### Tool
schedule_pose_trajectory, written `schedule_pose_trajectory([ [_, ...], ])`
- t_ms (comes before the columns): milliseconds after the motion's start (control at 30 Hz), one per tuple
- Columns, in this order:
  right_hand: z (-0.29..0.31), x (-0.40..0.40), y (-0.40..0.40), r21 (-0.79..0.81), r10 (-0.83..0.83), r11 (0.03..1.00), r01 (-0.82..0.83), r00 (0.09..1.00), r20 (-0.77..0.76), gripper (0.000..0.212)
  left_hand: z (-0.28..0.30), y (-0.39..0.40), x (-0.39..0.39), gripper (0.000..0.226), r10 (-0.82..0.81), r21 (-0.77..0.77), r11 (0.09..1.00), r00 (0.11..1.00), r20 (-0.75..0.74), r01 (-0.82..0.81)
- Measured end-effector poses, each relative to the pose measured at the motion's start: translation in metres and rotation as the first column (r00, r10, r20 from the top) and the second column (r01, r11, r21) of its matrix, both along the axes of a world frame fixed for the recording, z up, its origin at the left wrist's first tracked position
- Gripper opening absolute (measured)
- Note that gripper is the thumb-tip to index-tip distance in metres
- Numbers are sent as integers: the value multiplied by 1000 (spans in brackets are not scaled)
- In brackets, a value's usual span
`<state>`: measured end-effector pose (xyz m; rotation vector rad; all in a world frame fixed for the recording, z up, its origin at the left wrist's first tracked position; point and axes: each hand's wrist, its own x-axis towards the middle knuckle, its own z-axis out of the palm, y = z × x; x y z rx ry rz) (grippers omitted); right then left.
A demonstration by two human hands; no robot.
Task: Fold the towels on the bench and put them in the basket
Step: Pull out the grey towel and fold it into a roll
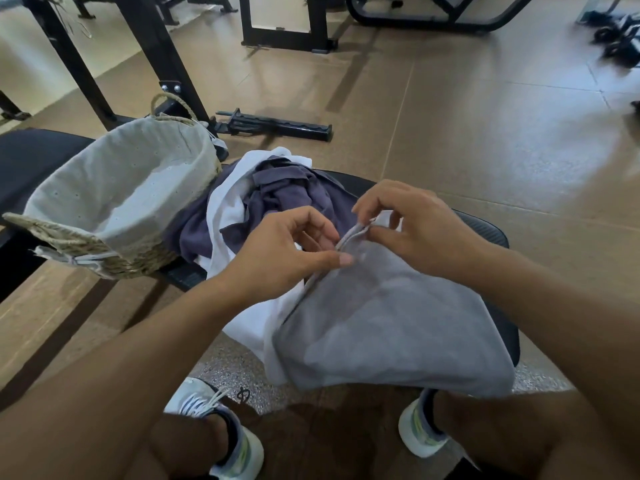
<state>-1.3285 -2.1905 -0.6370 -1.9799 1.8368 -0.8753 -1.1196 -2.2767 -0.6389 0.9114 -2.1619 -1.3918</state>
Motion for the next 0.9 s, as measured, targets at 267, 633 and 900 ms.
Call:
schedule_pose_trajectory([
  [267,-4,-15,0,31,-44,999,42,997,61,14,-9,-1,4,31,-114,17,993,948,296,114],
  [633,0,-7,-5,123,14,992,-34,988,157,9,-12,-6,11,13,-84,-146,980,942,324,137],
  [900,3,-1,-7,126,9,991,-38,974,226,12,-3,3,8,19,-35,-34,999,988,151,40],
])
